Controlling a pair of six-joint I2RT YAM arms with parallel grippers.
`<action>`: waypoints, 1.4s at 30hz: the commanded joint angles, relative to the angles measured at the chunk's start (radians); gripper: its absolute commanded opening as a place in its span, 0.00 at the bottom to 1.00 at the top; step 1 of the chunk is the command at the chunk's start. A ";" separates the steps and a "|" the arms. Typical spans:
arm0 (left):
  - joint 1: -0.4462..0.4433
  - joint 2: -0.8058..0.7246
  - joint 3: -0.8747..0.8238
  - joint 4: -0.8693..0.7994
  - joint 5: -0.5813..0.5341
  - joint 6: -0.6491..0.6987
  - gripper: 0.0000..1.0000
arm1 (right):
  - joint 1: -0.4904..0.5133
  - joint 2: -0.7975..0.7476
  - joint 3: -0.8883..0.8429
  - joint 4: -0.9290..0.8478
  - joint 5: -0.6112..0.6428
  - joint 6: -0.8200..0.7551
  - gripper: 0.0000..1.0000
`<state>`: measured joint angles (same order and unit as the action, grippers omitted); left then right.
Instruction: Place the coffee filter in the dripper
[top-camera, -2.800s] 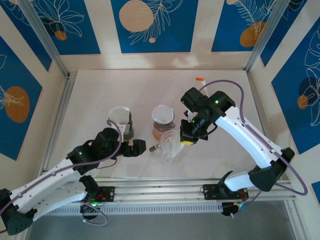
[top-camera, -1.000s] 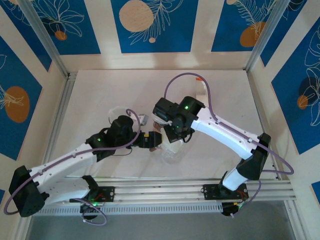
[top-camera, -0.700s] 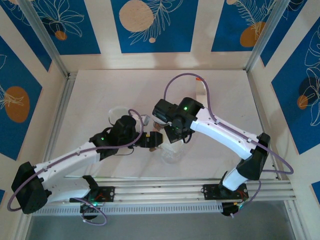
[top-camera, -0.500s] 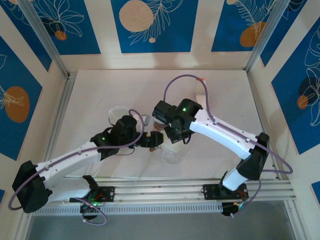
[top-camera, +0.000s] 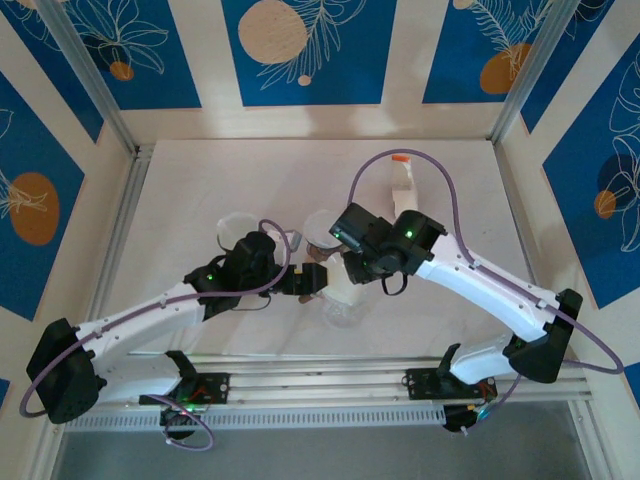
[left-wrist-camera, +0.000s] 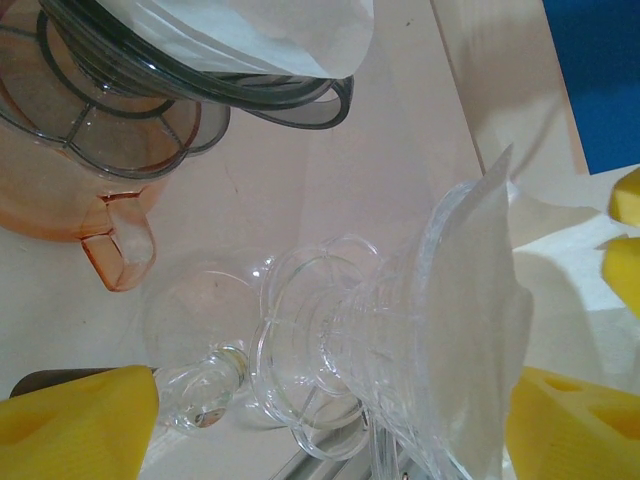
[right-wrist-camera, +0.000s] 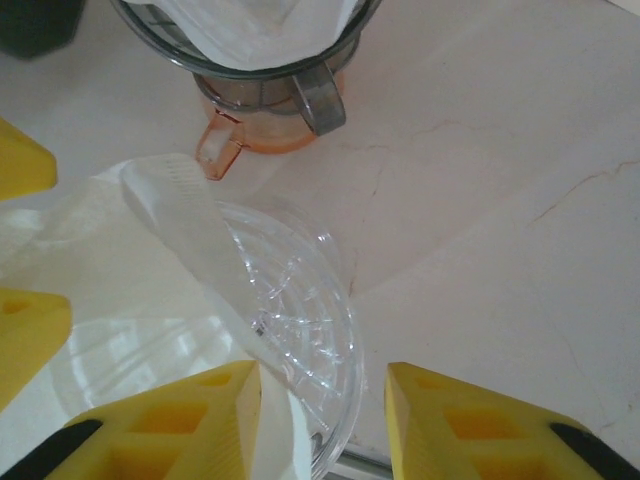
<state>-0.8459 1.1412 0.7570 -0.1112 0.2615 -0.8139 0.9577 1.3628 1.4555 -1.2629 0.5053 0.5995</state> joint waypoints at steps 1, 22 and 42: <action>0.008 0.003 -0.010 0.025 0.007 -0.016 0.87 | -0.007 -0.013 -0.045 0.043 -0.024 0.020 0.33; 0.007 -0.019 -0.036 0.072 0.019 -0.052 0.92 | 0.062 0.028 -0.061 -0.013 0.121 0.026 0.00; 0.008 -0.050 -0.066 0.051 -0.005 -0.059 0.83 | 0.096 0.013 0.002 -0.026 0.175 0.076 0.29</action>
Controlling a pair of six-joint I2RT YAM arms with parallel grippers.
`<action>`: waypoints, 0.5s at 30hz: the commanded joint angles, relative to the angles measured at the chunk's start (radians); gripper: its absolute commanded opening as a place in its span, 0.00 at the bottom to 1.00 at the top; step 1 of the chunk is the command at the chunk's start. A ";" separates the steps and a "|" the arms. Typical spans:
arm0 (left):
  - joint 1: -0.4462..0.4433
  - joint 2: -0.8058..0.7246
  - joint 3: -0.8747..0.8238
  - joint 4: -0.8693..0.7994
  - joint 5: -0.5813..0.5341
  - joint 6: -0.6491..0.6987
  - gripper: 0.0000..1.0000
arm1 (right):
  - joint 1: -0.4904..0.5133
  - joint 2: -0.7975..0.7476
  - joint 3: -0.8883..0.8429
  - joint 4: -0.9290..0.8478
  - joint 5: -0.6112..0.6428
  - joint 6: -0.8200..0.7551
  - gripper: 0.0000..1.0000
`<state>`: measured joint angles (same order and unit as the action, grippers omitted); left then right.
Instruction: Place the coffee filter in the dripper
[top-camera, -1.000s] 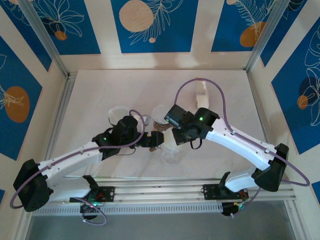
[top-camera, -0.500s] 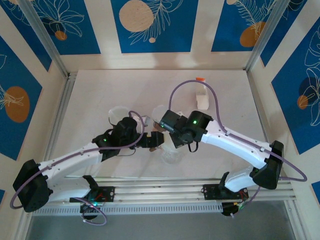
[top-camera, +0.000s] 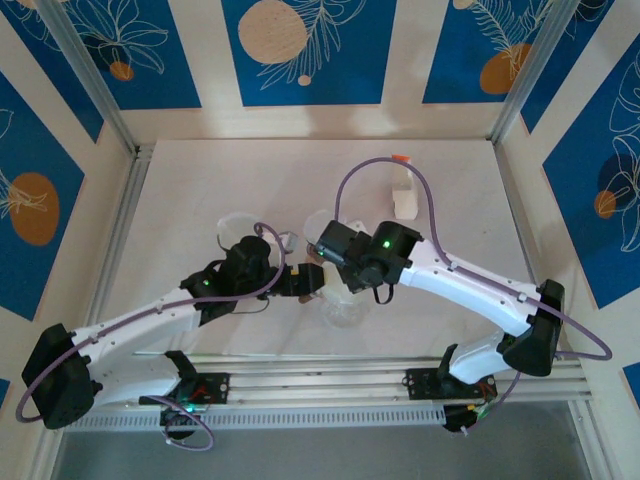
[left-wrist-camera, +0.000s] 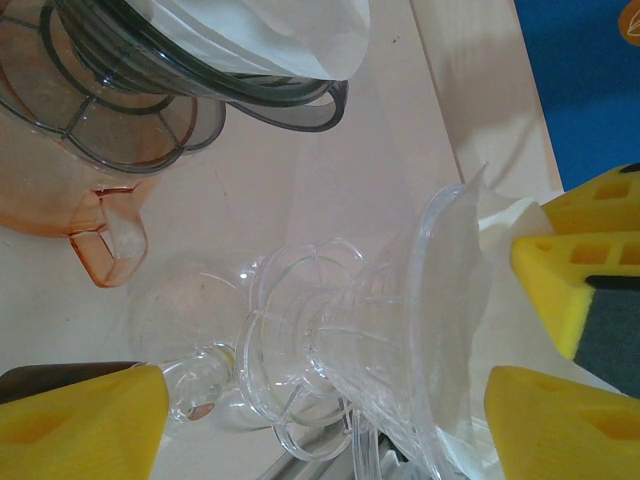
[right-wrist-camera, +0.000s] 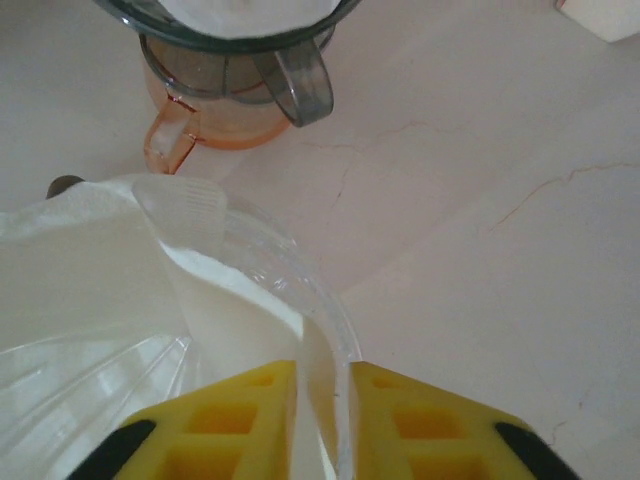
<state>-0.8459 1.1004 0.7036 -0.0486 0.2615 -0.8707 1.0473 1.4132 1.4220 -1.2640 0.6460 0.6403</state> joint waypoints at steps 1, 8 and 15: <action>0.008 -0.012 -0.015 -0.011 -0.007 -0.001 0.83 | 0.007 -0.054 0.030 -0.016 0.039 0.042 0.34; 0.008 -0.014 -0.021 -0.009 -0.011 -0.005 0.84 | -0.023 -0.131 -0.066 0.058 0.029 0.081 0.41; 0.008 -0.011 -0.029 -0.003 -0.015 -0.008 0.84 | -0.023 -0.187 -0.181 0.122 0.008 0.119 0.37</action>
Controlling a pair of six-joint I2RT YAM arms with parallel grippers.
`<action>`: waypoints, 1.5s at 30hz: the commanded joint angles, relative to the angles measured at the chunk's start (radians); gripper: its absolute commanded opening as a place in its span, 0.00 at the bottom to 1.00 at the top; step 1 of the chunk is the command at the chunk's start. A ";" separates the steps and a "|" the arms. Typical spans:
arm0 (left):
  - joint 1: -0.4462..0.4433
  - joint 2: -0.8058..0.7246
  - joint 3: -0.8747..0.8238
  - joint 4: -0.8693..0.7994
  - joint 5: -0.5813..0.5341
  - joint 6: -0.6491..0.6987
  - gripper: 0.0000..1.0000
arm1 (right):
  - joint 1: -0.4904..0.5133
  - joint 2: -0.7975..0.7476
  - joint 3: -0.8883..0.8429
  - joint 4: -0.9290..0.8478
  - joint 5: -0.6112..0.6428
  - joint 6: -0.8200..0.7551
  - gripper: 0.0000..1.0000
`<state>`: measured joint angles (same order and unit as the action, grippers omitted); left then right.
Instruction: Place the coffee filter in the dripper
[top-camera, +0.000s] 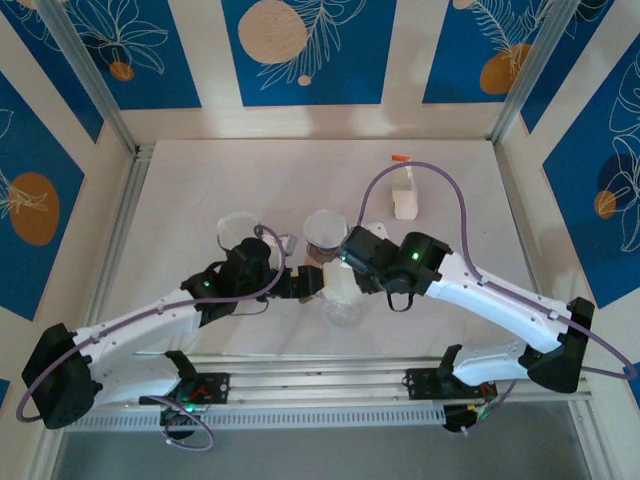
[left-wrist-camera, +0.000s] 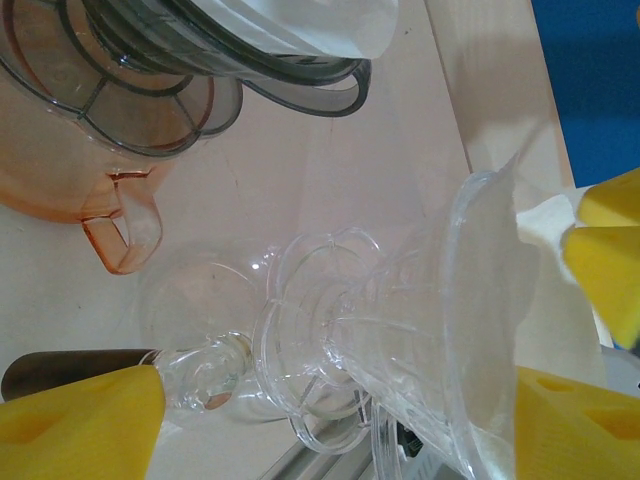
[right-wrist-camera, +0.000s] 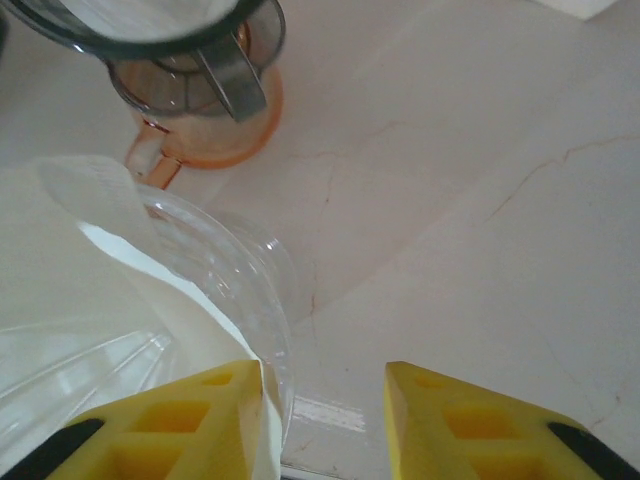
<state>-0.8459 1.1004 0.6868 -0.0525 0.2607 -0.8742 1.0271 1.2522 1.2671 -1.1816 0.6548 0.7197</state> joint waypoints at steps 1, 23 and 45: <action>0.008 -0.011 -0.012 0.001 -0.015 -0.005 0.84 | -0.003 -0.027 -0.035 0.046 -0.002 0.040 0.35; 0.008 -0.046 -0.043 -0.010 -0.043 -0.016 0.86 | 0.045 -0.099 -0.032 0.106 -0.027 0.046 0.57; 0.008 -0.106 -0.047 0.016 -0.026 -0.019 0.98 | 0.171 -0.126 -0.156 0.088 0.051 0.203 0.59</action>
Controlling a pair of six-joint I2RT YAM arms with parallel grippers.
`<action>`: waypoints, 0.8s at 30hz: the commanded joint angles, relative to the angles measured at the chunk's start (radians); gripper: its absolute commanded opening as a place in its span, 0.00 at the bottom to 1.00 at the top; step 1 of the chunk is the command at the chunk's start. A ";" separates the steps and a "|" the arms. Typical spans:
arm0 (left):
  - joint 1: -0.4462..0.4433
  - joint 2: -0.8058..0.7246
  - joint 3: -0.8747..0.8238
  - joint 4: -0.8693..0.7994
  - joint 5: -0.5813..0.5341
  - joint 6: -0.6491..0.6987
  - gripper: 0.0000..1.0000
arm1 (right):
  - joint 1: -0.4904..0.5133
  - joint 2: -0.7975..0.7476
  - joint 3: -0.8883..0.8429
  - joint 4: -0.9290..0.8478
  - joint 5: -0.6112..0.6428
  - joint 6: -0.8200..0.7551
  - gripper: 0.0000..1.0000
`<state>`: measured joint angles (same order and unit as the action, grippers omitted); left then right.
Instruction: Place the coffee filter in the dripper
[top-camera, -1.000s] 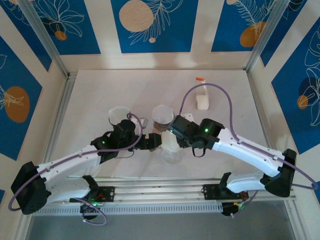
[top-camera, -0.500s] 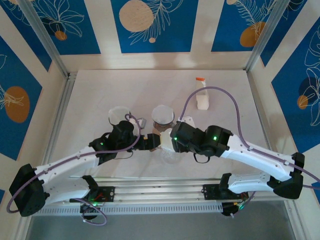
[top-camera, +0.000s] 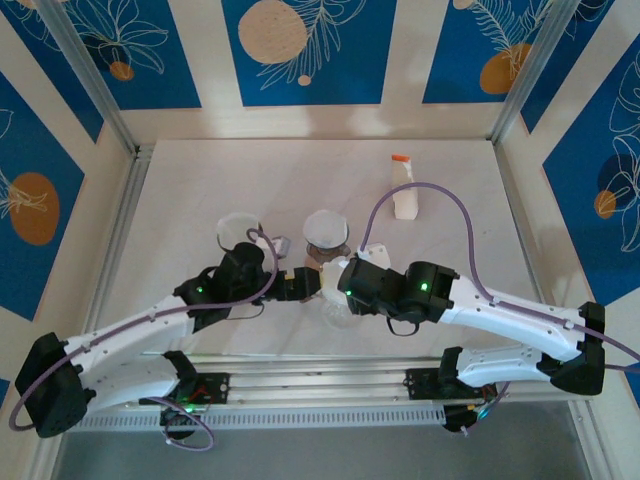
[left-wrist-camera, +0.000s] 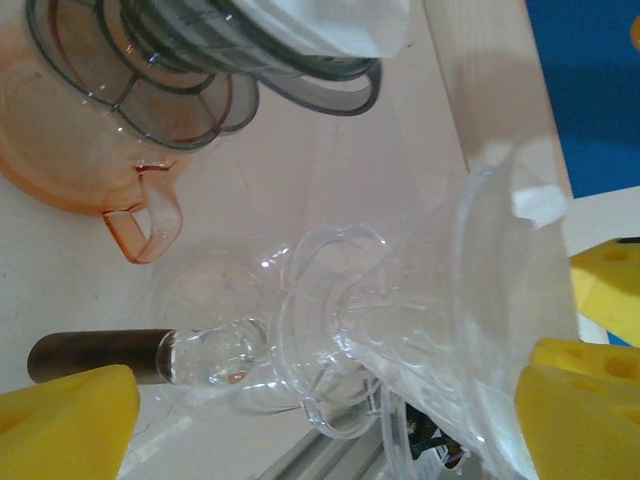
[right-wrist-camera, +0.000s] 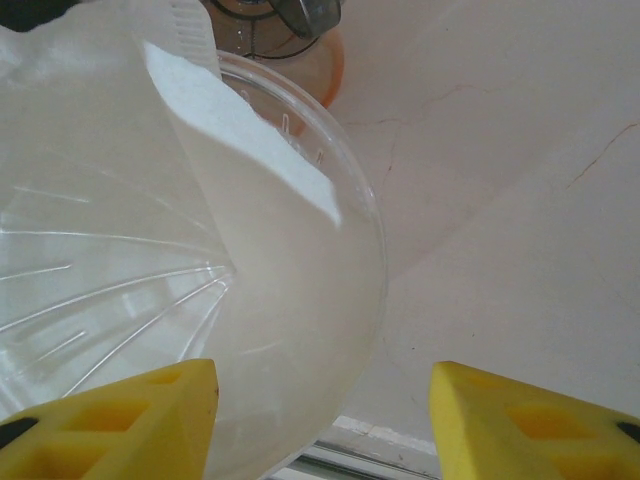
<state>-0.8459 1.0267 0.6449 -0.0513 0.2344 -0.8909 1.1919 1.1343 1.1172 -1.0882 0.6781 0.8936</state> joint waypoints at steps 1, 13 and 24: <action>0.008 -0.036 -0.006 0.022 0.007 0.000 0.98 | 0.006 -0.008 -0.008 -0.006 0.025 0.027 0.59; 0.002 0.043 -0.019 0.068 0.073 -0.004 0.97 | 0.007 0.002 0.001 -0.002 0.019 0.026 0.59; 0.002 0.035 -0.042 0.055 0.056 -0.019 0.91 | -0.040 -0.002 0.103 -0.054 0.019 -0.039 0.65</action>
<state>-0.8463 1.0698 0.6186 0.0013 0.2813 -0.9039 1.1770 1.1370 1.1622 -1.1172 0.6777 0.8833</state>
